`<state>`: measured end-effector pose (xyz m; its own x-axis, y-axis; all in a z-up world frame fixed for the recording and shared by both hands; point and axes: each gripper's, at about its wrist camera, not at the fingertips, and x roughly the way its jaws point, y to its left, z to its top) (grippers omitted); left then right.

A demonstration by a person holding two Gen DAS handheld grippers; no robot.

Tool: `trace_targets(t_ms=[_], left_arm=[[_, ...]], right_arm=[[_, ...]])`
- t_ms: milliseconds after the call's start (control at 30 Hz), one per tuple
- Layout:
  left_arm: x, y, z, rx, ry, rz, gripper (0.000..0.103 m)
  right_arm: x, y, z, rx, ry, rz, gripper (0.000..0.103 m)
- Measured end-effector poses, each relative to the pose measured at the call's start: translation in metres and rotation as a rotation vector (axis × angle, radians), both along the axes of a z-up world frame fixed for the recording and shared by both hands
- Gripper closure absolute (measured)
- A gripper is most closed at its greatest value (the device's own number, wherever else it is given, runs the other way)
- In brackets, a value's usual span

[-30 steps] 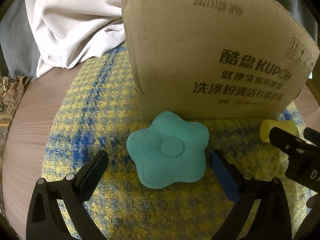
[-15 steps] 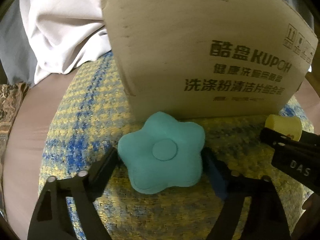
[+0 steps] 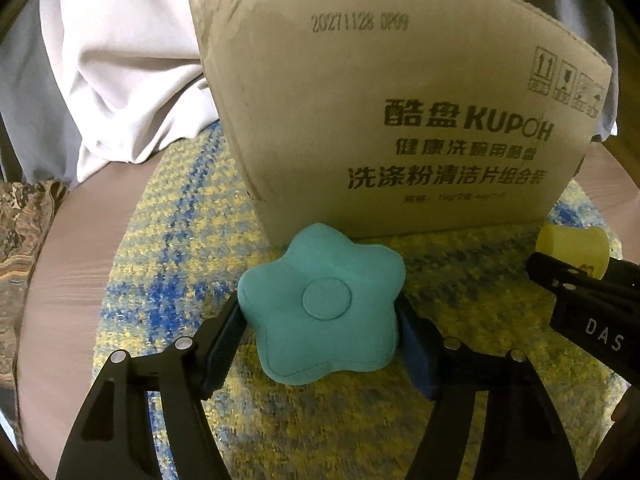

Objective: Organize objects
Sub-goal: 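Grasp teal star plush with left gripper while right gripper grasps yellow cup toy, then lift teal star with left gripper while right gripper carries yellow cup over box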

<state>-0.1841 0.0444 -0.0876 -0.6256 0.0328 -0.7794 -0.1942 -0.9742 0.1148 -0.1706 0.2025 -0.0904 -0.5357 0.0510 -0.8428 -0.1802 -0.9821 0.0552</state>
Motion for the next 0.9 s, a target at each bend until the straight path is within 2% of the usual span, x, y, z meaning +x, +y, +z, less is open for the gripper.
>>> trace_targets(t_ms=[333, 900], left_arm=[[0.021, 0.012, 0.018, -0.013, 0.04, -0.011, 0.033], [0.038, 0.013, 0.065, 0.017, 0.108, -0.02, 0.033]], right_arm=[[0.016, 0.019, 0.017, 0.005, 0.046, -0.004, 0.04], [0.036, 0.023, 0.077, 0.021, 0.166, 0.012, 0.04]])
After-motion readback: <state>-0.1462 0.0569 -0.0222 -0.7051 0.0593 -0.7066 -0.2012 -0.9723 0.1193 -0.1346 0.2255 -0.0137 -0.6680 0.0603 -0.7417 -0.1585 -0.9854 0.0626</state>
